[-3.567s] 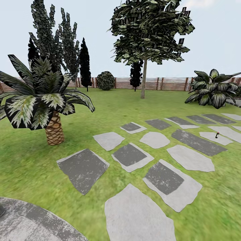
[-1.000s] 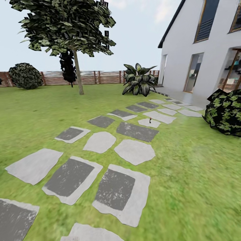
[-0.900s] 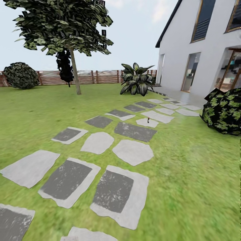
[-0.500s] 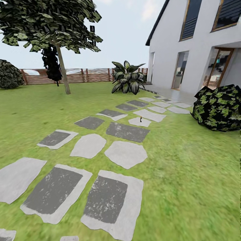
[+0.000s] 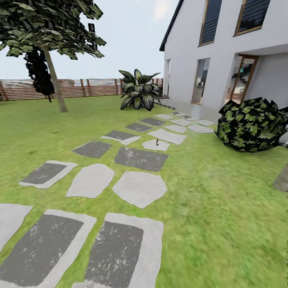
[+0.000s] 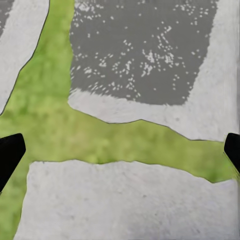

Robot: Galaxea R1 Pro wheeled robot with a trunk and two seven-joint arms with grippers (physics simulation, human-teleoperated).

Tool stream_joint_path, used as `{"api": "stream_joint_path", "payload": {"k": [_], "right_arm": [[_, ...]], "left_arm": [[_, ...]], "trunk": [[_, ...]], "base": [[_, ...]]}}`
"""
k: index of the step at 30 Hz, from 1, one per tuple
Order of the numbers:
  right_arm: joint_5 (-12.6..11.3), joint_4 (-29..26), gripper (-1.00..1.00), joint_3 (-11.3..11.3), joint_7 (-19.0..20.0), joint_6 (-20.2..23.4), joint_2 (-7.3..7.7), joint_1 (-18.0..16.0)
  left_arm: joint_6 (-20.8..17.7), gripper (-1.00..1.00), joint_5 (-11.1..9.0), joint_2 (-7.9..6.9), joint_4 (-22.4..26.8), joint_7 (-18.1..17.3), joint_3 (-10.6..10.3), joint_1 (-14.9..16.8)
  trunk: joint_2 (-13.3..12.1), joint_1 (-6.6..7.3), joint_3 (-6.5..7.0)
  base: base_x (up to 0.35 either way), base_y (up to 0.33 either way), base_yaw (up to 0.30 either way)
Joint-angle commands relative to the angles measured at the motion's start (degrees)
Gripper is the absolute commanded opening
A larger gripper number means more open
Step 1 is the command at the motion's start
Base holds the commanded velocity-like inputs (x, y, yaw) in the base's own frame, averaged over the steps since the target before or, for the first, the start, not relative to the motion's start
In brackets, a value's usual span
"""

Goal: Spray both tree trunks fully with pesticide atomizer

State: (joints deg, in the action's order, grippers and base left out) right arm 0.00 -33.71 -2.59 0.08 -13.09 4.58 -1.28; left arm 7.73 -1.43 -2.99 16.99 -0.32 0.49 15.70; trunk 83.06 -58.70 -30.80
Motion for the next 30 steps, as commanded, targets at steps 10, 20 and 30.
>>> {"api": "stream_joint_path", "payload": {"k": [10, 20, 30], "right_arm": [[0.1, 0.0, 1.00, 0.0, 0.0, -0.2, -0.01, 0.0], [0.4, 1.0, 1.00, 0.3, 0.3, -0.3, -0.01, 0.0], [0.4, 1.2, 1.00, 0.3, 0.2, -0.3, -0.01, 0.0]], "left_arm": [[0.2, 1.00, -0.1, 0.00, 0.0, 0.0, 0.0, 0.0], [0.2, 1.00, -0.1, 0.00, 0.0, 0.0, 0.0, 0.0], [0.2, 1.00, -0.1, 0.00, 0.0, 0.0, 0.0, 0.0]], "trunk": [[0.0, -0.03, -0.63], [0.0, -0.03, -0.65], [0.0, -0.03, -0.65]], "base": [[0.339, 0.000, -0.132], [0.338, 0.000, -0.003], [0.338, 0.000, 0.000]]}}
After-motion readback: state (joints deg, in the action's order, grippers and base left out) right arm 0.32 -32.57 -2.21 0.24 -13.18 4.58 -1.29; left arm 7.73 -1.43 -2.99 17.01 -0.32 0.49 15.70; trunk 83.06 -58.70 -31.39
